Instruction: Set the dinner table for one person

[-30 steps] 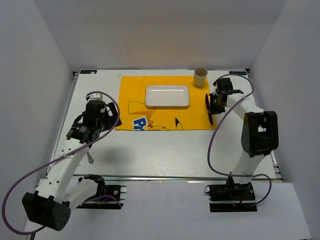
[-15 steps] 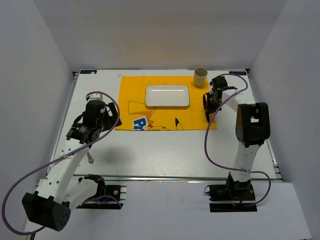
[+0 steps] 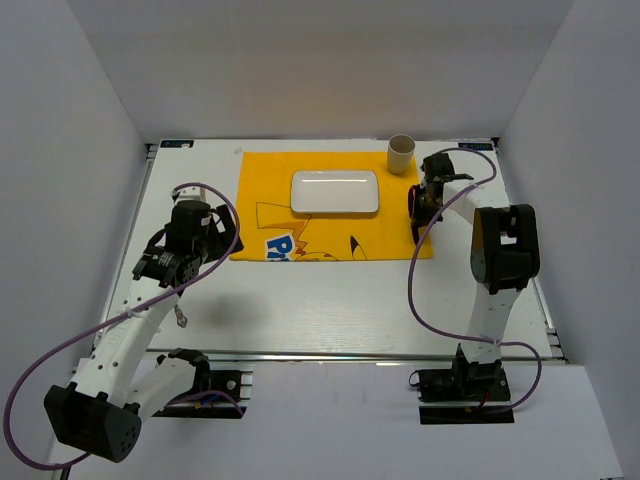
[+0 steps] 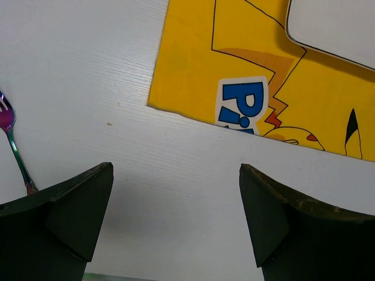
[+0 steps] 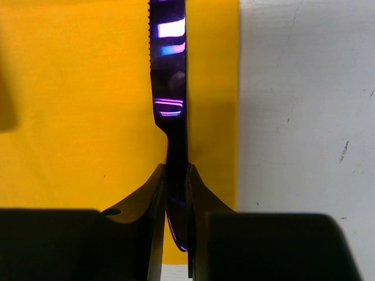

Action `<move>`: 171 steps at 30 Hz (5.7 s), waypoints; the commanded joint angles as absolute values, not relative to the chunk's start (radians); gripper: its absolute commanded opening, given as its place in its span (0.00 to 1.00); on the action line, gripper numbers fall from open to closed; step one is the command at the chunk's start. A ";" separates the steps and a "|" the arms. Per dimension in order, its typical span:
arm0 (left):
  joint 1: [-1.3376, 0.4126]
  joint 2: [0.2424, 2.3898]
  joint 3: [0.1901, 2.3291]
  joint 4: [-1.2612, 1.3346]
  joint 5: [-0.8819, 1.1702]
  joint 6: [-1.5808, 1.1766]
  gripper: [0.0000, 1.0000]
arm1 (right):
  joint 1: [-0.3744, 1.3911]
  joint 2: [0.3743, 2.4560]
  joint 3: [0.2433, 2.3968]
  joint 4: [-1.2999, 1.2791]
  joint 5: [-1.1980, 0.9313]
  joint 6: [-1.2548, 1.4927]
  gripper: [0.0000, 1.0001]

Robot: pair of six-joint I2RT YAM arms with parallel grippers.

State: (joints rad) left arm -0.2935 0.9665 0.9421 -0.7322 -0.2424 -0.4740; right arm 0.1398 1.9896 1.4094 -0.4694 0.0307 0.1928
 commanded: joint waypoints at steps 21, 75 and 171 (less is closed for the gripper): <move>-0.249 1.078 0.983 -0.828 -0.409 -0.639 0.98 | 0.164 1.782 1.419 -0.476 0.028 0.196 0.89; 0.328 1.671 0.844 -0.770 -0.216 -0.716 0.26 | 0.517 1.325 0.744 0.037 -0.548 0.422 0.89; -0.247 2.194 1.878 -1.032 -0.095 -0.215 0.03 | 0.505 1.048 0.816 -0.287 -0.032 0.354 0.89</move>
State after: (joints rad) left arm -0.2417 2.2169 1.8477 -1.0252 -0.0727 -0.2096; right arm 0.5022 1.0431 0.8143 -0.3157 -0.0292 0.3763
